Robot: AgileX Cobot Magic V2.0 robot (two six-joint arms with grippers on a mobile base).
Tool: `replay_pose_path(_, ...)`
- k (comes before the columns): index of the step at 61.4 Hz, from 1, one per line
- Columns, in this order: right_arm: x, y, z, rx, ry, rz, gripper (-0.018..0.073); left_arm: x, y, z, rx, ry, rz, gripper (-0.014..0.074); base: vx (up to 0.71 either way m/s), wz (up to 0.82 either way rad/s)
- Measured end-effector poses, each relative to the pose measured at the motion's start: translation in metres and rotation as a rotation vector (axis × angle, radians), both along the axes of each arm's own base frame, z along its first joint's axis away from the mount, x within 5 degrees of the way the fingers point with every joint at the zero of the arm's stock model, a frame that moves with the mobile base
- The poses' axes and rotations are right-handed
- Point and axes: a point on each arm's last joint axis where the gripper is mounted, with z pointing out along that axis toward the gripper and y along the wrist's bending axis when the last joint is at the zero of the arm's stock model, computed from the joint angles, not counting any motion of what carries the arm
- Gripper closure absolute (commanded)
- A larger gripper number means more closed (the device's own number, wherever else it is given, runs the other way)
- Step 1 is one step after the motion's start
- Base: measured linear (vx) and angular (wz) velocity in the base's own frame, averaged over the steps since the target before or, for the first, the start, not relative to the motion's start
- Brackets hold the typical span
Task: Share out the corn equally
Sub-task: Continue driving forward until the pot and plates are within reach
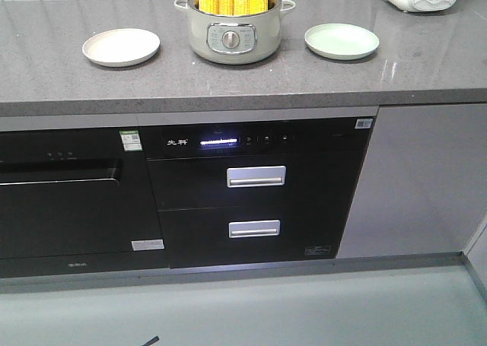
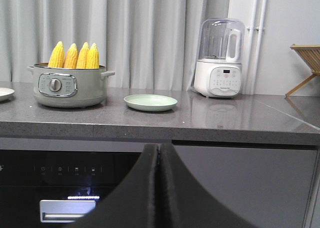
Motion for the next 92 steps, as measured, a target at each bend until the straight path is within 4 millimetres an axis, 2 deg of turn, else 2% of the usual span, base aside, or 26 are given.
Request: replay_pose_path(92,0.0,0.0,0.0,0.0,0.0,0.0,0.0564,0.0,0.0,0.0,0.0,0.0,0.0,0.0603,0.09,0.02)
